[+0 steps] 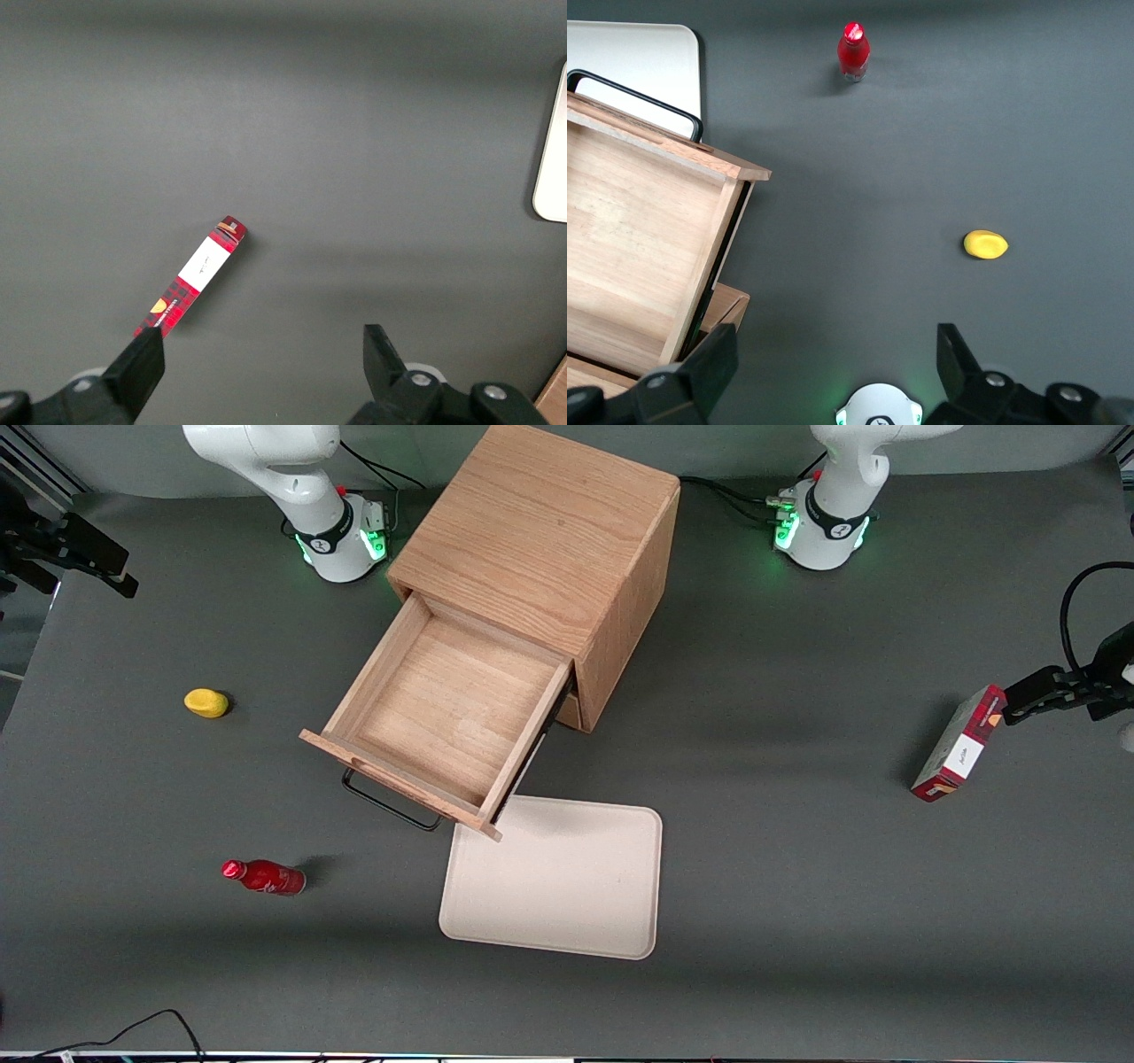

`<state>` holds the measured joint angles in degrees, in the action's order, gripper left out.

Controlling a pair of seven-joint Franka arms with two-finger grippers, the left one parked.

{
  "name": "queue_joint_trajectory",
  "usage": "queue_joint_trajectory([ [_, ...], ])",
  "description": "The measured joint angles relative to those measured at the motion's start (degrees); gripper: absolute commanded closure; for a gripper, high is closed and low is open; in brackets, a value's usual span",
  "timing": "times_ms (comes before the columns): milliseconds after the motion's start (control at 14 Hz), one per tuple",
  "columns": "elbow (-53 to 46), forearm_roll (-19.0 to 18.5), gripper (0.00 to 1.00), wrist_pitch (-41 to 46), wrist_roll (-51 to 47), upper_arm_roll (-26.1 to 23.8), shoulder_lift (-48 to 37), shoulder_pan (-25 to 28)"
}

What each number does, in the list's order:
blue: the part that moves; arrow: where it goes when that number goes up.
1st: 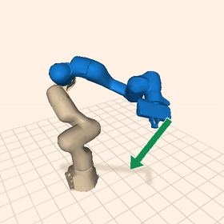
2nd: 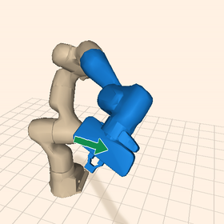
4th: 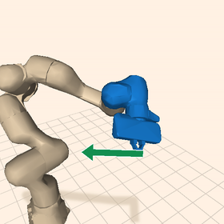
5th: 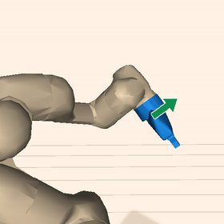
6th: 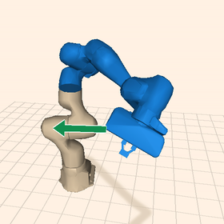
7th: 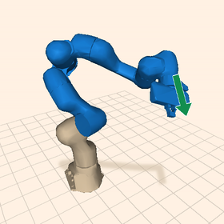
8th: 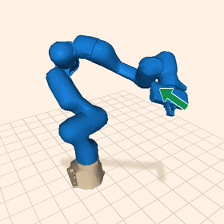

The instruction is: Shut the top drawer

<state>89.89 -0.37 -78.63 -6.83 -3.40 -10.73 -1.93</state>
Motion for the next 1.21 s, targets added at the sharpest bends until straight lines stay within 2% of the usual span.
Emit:
queue_joint_trajectory([
  [357, -1.54, 0.03, 0.00, 0.00, 0.44, 0.13, 1.00, -0.02],
  [714, -2.48, 0.28, 0.00, 0.00, 6.11, 0.91, 2.00, -0.18],
  [1071, -3.33, 3.29, 0.00, 0.00, 8.07, 1.59, 2.61, -0.18],
  [1214, -7.47, 3.90, 0.00, 2.26, 8.66, 1.11, 5.02, 0.32],
])
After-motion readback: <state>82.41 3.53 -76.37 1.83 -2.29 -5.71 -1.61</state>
